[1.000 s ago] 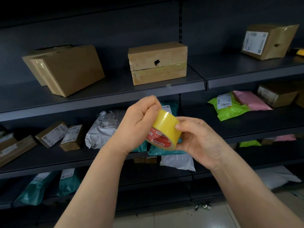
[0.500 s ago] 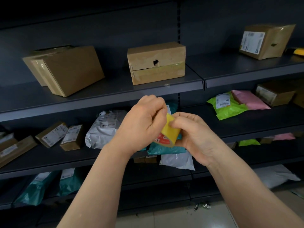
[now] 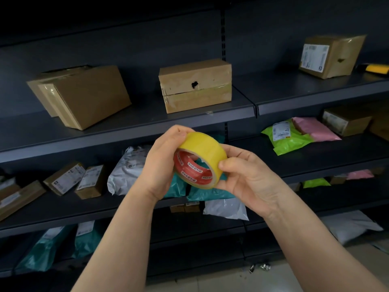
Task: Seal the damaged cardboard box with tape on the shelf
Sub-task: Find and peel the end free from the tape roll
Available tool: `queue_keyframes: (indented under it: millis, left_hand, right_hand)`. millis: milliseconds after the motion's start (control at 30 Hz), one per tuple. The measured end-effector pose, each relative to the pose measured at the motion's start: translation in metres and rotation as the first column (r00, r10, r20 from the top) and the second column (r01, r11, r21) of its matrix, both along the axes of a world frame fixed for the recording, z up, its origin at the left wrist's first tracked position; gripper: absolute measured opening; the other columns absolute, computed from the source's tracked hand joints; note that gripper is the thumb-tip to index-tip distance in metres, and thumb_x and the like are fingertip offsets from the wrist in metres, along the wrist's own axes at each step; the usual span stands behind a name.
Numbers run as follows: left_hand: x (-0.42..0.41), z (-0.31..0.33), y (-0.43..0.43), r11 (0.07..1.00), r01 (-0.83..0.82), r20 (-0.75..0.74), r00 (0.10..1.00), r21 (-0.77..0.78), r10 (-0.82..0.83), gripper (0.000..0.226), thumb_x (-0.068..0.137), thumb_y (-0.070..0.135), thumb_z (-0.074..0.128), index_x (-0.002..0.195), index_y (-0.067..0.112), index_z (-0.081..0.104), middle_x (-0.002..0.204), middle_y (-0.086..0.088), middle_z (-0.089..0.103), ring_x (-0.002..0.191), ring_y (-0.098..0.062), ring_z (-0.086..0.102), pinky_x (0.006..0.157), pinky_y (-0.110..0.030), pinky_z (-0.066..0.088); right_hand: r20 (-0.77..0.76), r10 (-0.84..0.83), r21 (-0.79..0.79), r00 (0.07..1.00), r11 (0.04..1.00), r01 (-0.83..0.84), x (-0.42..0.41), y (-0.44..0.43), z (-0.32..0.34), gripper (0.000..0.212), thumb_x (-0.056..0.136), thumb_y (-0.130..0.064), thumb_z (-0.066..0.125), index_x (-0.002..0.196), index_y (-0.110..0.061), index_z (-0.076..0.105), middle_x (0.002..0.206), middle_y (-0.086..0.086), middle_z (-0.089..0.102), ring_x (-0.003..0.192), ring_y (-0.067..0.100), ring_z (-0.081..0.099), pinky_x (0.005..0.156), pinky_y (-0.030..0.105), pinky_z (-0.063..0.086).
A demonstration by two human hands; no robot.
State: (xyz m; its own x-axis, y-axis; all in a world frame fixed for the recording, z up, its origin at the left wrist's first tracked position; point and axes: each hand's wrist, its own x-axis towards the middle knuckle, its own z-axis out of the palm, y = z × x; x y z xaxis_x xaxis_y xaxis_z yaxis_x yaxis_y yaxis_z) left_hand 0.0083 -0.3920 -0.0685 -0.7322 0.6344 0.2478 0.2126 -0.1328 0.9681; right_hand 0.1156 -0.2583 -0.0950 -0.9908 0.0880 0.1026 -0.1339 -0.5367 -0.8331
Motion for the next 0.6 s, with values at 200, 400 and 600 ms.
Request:
queue_keyframes:
  millis: [200, 400, 600]
  left_hand:
    - [0.004, 0.004, 0.004, 0.999, -0.030, -0.051, 0.998, -0.019, 0.029, 0.025, 0.088, 0.034, 0.044, 0.089, 0.016, 0.062, 0.079, 0.000, 0.062, 0.074, -0.012, 0.059, 0.063, -0.024, 0.049]
    - [0.011, 0.002, 0.001, 0.995, -0.016, -0.328, 0.945, -0.101, -0.018, 0.024, 0.095, 0.024, 0.041, 0.095, 0.009, 0.059, 0.076, 0.002, 0.056, 0.069, -0.007, 0.050, 0.060, -0.018, 0.042]
    - [0.013, 0.003, 0.002, 0.994, -0.060, -0.438, 0.899, -0.087, 0.015, 0.029, 0.097, 0.019, 0.037, 0.093, 0.012, 0.065, 0.089, 0.000, 0.066, 0.082, -0.012, 0.058, 0.071, -0.023, 0.044]
  right_hand:
    - [0.005, -0.022, -0.020, 1.000, 1.000, 0.022, 0.002, 0.000, -0.001, 0.048, 0.078, -0.003, 0.060, 0.125, 0.007, 0.055, 0.106, 0.019, 0.063, 0.098, 0.029, 0.062, 0.093, 0.052, 0.053]
    - [0.059, -0.039, 0.029, 0.998, 0.999, 0.038, 0.004, 0.002, 0.001, 0.036, 0.075, -0.009, 0.064, 0.111, -0.001, 0.064, 0.101, 0.015, 0.065, 0.095, 0.026, 0.063, 0.091, 0.048, 0.054]
    - [0.061, -0.061, 0.103, 0.996, 0.993, 0.054, 0.005, 0.001, 0.003, 0.035, 0.072, -0.006, 0.062, 0.107, -0.004, 0.067, 0.099, 0.014, 0.067, 0.094, 0.024, 0.064, 0.088, 0.043, 0.055]
